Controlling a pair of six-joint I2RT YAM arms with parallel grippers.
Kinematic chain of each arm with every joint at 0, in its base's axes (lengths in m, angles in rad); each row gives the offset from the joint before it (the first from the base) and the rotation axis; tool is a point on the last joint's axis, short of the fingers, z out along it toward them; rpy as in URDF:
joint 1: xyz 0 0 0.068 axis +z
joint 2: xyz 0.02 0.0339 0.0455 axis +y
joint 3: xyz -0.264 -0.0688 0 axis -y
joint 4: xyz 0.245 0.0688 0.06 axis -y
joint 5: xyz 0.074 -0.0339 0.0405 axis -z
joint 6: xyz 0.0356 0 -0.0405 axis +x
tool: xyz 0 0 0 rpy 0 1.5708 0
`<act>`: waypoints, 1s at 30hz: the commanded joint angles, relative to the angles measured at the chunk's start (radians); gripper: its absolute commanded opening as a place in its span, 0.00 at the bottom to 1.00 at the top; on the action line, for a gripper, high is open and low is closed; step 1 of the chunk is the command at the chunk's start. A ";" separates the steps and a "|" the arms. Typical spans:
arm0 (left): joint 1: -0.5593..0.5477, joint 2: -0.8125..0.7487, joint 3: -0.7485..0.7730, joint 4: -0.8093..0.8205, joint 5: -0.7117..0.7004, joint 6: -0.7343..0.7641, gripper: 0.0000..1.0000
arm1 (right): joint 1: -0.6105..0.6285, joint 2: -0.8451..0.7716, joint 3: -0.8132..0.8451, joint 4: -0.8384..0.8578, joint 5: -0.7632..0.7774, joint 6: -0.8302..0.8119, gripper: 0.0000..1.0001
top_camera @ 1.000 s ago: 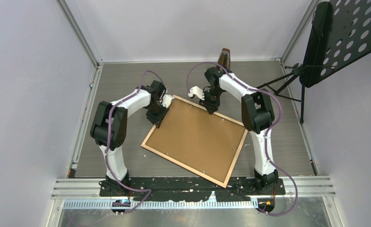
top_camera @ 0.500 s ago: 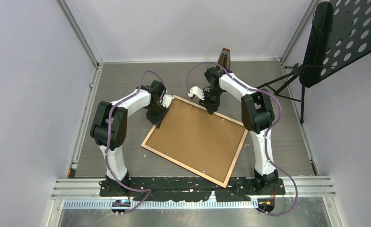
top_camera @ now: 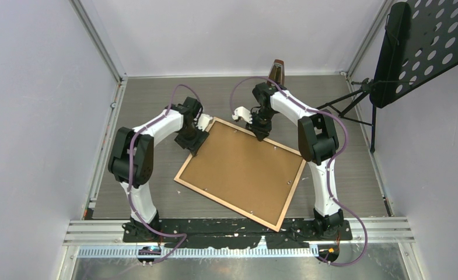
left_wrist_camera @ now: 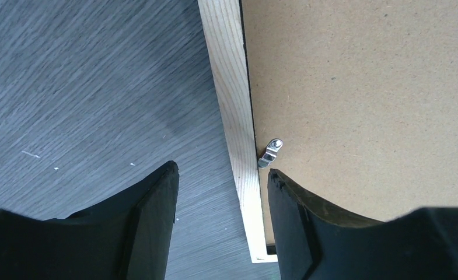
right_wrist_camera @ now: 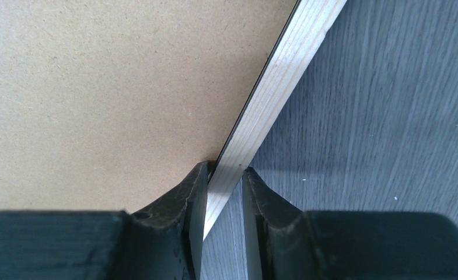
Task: Put the photo into the frame
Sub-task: Install the photo frame at the center of the board.
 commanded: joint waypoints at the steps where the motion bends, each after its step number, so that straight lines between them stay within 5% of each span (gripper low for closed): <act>1: 0.001 -0.013 0.001 0.001 0.004 0.019 0.58 | 0.019 -0.020 -0.023 0.008 -0.001 -0.021 0.06; 30: -0.070 0.007 -0.023 0.041 -0.090 0.009 0.40 | 0.023 -0.021 -0.021 0.006 -0.001 -0.021 0.06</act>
